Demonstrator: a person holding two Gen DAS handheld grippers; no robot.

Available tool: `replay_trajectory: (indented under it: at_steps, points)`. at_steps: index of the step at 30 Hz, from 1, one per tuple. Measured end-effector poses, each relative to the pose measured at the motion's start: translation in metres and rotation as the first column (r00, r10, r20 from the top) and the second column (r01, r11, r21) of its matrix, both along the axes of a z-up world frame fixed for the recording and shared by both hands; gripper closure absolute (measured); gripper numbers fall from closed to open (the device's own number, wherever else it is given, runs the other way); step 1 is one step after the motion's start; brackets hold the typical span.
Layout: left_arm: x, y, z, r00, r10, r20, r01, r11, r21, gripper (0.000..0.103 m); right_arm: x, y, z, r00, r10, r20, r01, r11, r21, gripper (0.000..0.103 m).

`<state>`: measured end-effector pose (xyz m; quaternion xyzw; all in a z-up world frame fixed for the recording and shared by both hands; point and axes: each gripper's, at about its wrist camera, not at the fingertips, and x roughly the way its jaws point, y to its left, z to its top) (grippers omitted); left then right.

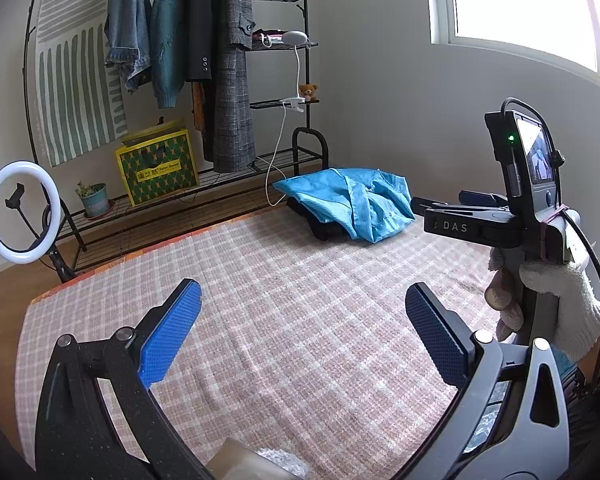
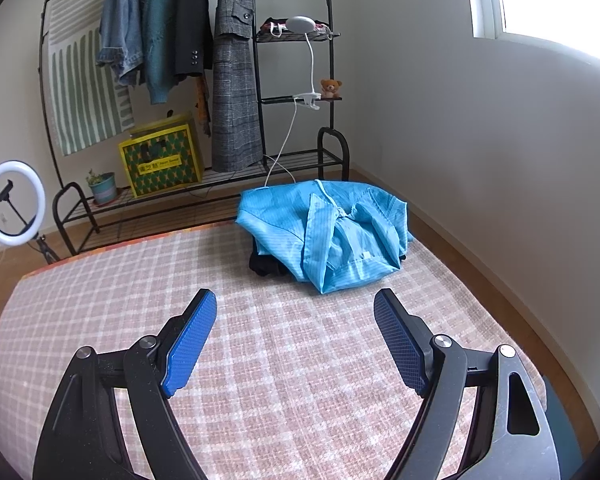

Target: Fold large clothes

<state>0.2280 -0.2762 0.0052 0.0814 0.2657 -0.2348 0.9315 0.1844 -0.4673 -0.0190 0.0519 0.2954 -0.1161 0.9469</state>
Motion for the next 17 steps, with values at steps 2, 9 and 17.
replay_trajectory:
  at_steps: [2,9,17]
  points:
    - [0.0002,-0.0003,-0.0002,1.0,0.001,-0.002,-0.001,1.0,-0.002,0.0,0.0,0.002,-0.0001,1.0,0.003,-0.002,-0.003,1.0,-0.003,0.022]
    - [-0.0023,-0.0021,0.0016,1.0,0.001,0.007,-0.001,1.0,-0.005,0.0,0.0006,0.0043,-0.001,1.0,0.009,-0.009,-0.009,1.0,-0.004,0.022]
    - [-0.0031,-0.0051,0.0026,1.0,0.004,0.006,-0.004,1.0,-0.007,0.0,0.0011,0.004,-0.001,1.0,0.01,-0.01,-0.01,1.0,-0.001,0.022]
